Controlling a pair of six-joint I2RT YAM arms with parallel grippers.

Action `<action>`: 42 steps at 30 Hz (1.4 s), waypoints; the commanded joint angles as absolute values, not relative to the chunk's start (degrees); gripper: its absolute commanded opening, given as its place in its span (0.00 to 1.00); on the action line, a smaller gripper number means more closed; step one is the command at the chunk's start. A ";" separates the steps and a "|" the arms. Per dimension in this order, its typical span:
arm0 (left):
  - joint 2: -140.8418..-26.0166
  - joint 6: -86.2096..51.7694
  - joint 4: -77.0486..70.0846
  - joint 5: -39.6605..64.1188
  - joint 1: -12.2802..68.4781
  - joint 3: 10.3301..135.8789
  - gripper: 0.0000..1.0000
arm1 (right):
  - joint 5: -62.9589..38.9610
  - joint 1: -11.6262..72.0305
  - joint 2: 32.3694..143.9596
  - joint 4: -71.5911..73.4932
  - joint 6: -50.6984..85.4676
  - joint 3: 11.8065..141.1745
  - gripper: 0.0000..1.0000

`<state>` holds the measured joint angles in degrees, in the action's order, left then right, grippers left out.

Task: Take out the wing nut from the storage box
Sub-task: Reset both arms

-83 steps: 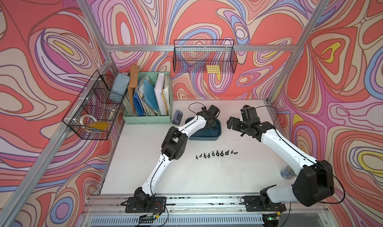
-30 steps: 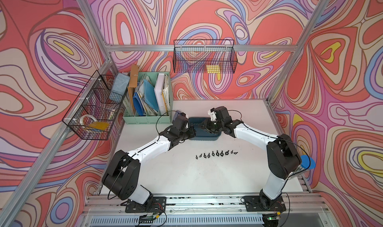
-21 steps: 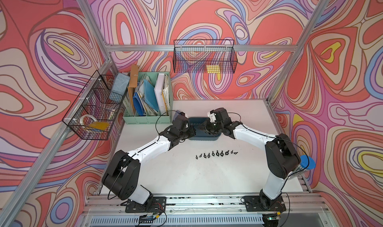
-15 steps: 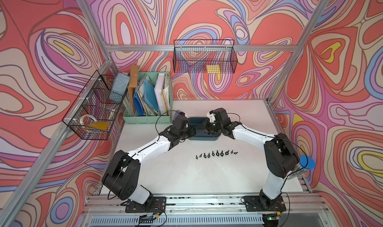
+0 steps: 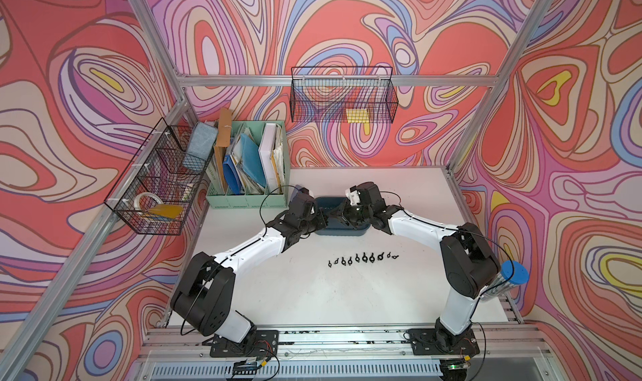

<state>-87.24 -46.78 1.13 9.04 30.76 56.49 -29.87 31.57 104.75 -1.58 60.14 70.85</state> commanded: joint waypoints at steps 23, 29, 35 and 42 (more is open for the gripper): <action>-86.81 -53.53 -3.70 10.84 30.63 56.04 0.00 | -29.79 34.81 107.88 3.43 65.47 70.09 0.00; -86.43 -53.44 -3.12 10.36 30.63 56.03 0.00 | -29.51 34.83 107.50 2.49 65.00 70.35 0.00; -84.15 -52.26 -0.16 8.15 30.50 56.08 0.34 | -28.83 34.81 107.26 -1.30 62.05 71.85 0.00; -79.29 -51.03 4.27 6.09 28.77 54.79 0.45 | -27.91 34.82 107.82 -7.70 56.61 74.41 0.00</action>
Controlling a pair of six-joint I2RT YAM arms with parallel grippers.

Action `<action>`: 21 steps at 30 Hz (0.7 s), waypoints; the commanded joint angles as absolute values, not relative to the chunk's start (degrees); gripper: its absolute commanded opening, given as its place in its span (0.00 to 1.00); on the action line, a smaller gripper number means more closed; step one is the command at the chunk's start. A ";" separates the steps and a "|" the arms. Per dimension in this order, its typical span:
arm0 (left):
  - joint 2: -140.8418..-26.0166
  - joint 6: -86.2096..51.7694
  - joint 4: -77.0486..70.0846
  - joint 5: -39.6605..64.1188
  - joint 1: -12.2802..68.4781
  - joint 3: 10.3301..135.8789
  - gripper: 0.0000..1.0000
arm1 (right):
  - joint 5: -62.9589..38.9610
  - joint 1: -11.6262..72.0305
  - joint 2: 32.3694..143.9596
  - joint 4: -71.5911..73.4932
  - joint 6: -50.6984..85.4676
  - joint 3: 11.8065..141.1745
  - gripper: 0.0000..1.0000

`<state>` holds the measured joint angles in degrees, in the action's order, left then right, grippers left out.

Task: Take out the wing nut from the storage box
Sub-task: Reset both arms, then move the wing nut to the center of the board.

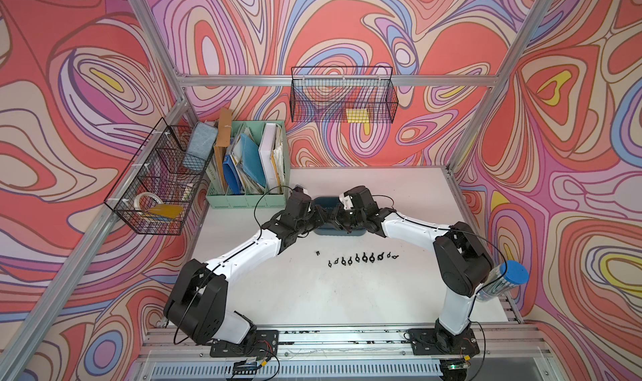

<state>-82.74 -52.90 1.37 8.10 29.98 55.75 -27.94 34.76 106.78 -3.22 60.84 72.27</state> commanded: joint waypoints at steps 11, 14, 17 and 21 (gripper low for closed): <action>-73.68 -46.24 15.97 3.80 25.49 52.48 0.46 | -25.02 34.81 106.88 -13.83 50.43 75.94 0.00; -72.25 -44.46 19.59 2.77 25.14 51.34 0.46 | -24.18 34.86 106.34 -14.73 49.41 76.11 0.00; -70.68 -43.65 21.21 1.93 25.13 49.73 0.43 | -23.56 34.82 106.00 -15.31 48.71 76.12 0.00; -69.12 -43.29 22.81 1.44 24.99 48.32 0.42 | -23.02 34.82 105.54 -15.78 48.00 76.11 0.05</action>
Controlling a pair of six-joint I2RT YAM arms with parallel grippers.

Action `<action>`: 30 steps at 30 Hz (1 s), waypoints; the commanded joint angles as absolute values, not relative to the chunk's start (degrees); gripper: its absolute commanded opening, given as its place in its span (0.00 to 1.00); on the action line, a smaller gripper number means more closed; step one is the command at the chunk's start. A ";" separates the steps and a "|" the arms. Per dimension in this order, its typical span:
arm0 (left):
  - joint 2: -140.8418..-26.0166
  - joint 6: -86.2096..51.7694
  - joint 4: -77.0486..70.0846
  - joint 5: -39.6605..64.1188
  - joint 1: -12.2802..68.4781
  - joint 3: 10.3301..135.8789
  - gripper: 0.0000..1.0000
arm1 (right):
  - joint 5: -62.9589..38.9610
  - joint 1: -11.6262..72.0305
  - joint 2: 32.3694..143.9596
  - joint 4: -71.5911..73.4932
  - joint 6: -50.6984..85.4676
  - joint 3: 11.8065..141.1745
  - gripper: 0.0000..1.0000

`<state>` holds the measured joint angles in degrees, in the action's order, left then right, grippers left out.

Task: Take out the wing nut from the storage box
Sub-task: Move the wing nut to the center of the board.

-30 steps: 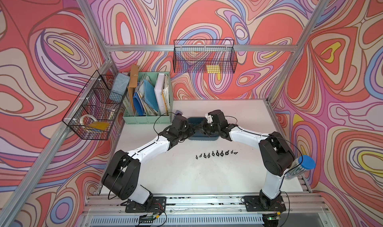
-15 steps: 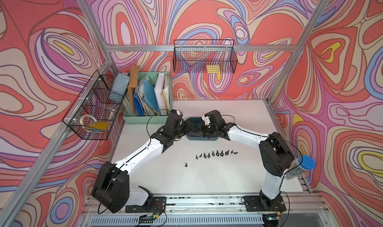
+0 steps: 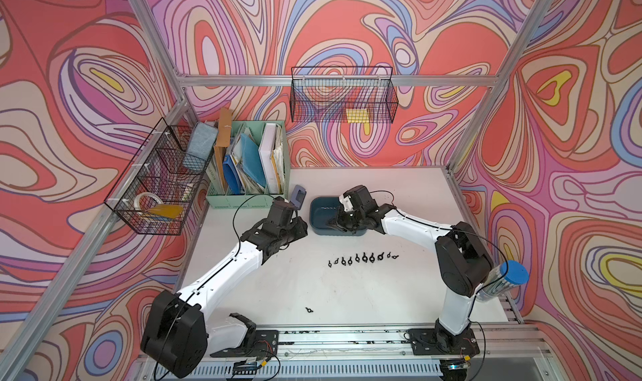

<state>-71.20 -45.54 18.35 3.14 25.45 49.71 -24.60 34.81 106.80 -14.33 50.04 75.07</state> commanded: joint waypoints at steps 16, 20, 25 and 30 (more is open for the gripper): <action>-62.98 -34.71 37.99 5.16 26.42 43.80 0.39 | -14.38 34.73 100.05 -23.86 36.88 75.62 0.53; -64.58 -35.50 41.32 2.55 33.51 44.03 0.36 | -12.87 34.72 98.73 -25.91 34.28 75.83 0.61; -65.75 -39.28 46.74 -1.05 44.19 42.19 0.33 | -10.95 34.73 96.92 -27.49 31.85 75.89 0.70; -64.55 -42.71 46.44 -2.16 51.77 39.04 0.31 | -11.18 34.70 95.48 -27.77 30.63 74.96 0.78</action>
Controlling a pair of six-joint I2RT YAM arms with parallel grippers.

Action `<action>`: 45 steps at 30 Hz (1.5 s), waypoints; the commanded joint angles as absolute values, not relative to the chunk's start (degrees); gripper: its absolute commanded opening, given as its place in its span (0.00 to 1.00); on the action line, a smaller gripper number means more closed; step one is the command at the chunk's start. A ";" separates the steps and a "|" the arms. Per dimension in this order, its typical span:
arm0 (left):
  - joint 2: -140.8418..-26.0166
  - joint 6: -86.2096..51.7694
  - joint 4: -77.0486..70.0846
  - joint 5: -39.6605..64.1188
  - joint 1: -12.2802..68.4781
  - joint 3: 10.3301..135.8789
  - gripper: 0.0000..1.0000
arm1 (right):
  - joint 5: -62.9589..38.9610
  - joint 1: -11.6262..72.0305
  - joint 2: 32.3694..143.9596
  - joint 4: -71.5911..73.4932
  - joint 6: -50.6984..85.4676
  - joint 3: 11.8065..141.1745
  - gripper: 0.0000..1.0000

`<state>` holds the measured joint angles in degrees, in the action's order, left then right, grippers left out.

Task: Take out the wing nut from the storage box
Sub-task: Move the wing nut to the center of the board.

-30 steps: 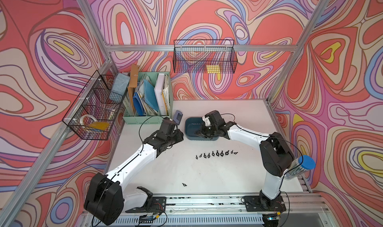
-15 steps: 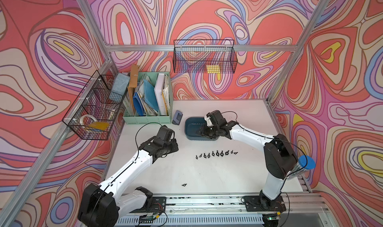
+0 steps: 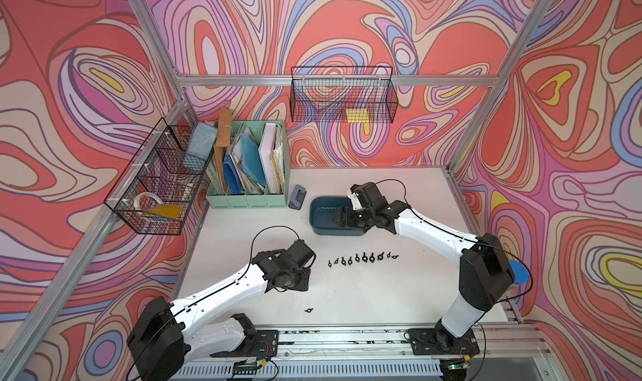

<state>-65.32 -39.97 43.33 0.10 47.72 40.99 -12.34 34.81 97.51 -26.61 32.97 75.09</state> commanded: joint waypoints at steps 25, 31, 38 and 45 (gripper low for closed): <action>-79.99 -41.48 38.43 -3.42 67.05 38.86 0.24 | -8.01 32.60 89.74 -30.79 32.30 71.00 0.98; -80.75 -41.92 38.54 -5.64 67.05 39.38 0.14 | -7.95 32.52 89.91 -31.00 32.52 71.00 0.98; -83.71 -42.56 38.53 -10.45 66.06 41.63 0.10 | -7.86 32.35 90.26 -31.43 32.52 71.45 0.98; -90.38 -38.45 34.35 -7.53 57.75 46.54 0.10 | -7.66 31.92 90.28 -32.14 32.42 71.78 0.98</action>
